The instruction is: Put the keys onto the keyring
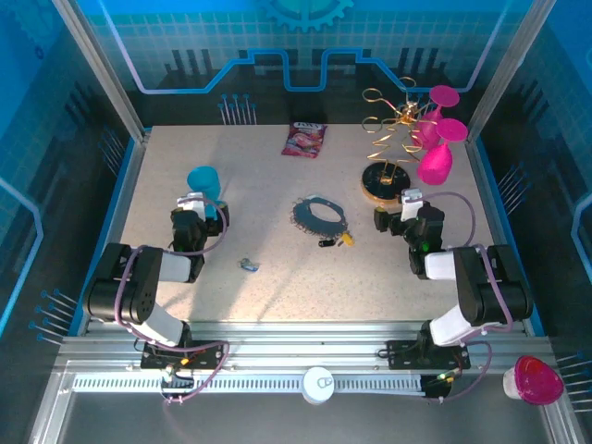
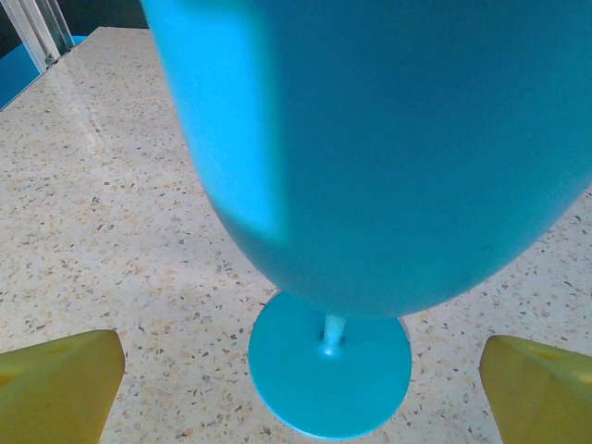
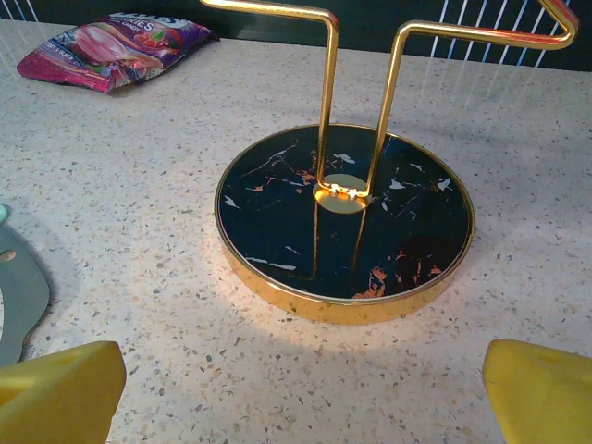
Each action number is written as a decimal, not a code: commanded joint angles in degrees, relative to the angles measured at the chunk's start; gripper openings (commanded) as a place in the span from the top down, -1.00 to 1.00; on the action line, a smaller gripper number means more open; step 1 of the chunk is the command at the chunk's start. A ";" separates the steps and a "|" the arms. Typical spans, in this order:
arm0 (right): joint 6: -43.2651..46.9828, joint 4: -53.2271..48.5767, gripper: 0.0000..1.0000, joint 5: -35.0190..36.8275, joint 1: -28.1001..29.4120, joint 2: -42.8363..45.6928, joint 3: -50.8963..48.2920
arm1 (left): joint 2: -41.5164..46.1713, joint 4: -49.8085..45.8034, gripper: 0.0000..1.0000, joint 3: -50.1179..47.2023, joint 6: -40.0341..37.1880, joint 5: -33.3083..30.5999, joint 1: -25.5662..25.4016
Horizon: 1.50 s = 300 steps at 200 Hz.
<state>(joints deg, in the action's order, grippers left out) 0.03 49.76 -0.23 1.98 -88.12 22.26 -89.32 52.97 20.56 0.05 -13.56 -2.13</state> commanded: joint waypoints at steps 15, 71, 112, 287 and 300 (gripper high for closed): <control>0.50 0.58 -0.99 0.12 0.59 -0.30 1.03 | 0.54 0.40 -0.99 1.04 0.80 1.43 0.29; 0.49 0.60 -0.99 0.14 0.53 -0.30 1.01 | 0.50 0.32 -0.99 0.99 0.82 1.43 0.29; 0.39 0.98 -0.99 -0.35 0.31 -0.29 0.77 | 0.55 0.43 -0.99 1.06 0.80 1.47 0.30; 4.26 1.22 -0.86 1.07 4.03 16.23 -6.55 | 18.38 -4.56 -0.99 -4.03 1.46 0.12 0.29; 3.51 -6.89 -0.86 2.93 6.43 21.73 -4.64 | 23.44 -9.78 -0.99 -3.15 1.73 1.06 0.23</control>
<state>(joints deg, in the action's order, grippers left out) 1.76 49.32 -0.19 4.36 -75.18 15.73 -74.72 49.74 16.40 0.30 -13.19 -2.13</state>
